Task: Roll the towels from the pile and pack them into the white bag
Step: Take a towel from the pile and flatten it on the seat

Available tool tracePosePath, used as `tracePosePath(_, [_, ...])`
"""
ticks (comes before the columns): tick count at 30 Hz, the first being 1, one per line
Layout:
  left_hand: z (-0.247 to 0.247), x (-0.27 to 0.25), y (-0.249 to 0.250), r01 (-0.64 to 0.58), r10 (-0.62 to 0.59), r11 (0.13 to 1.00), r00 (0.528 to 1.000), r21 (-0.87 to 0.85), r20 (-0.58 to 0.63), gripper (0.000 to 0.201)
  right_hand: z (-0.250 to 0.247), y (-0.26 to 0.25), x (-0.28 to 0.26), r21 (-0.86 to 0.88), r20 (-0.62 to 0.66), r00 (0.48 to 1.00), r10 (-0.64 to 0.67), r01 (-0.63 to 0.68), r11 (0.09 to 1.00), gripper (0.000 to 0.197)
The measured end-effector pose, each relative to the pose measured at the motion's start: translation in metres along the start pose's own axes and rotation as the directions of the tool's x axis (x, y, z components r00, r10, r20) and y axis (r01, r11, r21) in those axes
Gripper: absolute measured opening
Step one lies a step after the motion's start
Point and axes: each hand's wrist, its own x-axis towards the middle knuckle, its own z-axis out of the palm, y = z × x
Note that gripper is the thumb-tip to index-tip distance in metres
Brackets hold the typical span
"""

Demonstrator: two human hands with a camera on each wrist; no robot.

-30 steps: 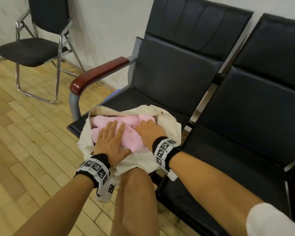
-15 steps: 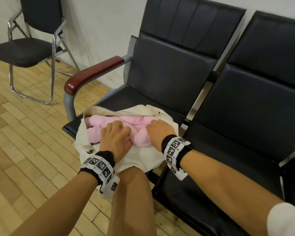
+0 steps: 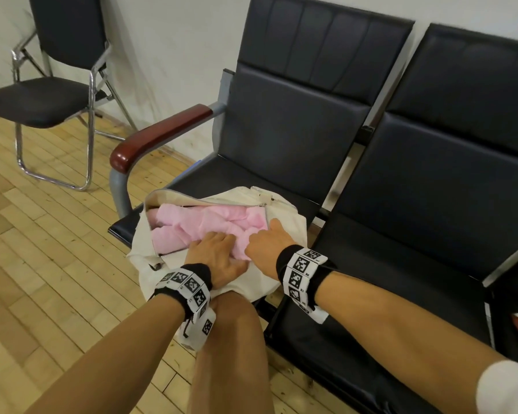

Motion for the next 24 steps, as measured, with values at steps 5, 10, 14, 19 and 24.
tracePosePath(5, [-0.021,-0.013,0.000,0.032,-0.031,0.999,0.999,-0.005,0.039,0.084,-0.032,0.031,-0.015,0.153,-0.164,0.986,0.037,-0.012,0.988,0.032])
tracePosePath(10, [-0.052,-0.029,0.001,0.088,-0.105,0.980,0.991,-0.177,-0.087,0.051,-0.027,0.047,-0.026,0.216,-0.220,0.973,0.073,-0.024,0.976,0.032])
tracePosePath(14, [-0.070,-0.042,0.011,0.158,-0.182,0.975,0.970,-0.155,-0.161,0.052,-0.029,0.046,-0.025,0.245,-0.267,0.957,0.117,-0.051,0.968,0.034])
tracePosePath(19, [-0.079,-0.032,0.017,0.150,-0.153,0.988,0.976,-0.029,-0.154,0.064,-0.015,0.058,-0.041,0.425,-0.300,0.928,0.223,-0.079,0.902,0.030])
tracePosePath(24, [-0.079,-0.015,0.058,0.029,-0.014,0.998,0.971,0.060,-0.239,0.067,-0.006,0.075,-0.077,0.541,-0.321,0.892,0.318,-0.102,0.835,0.055])
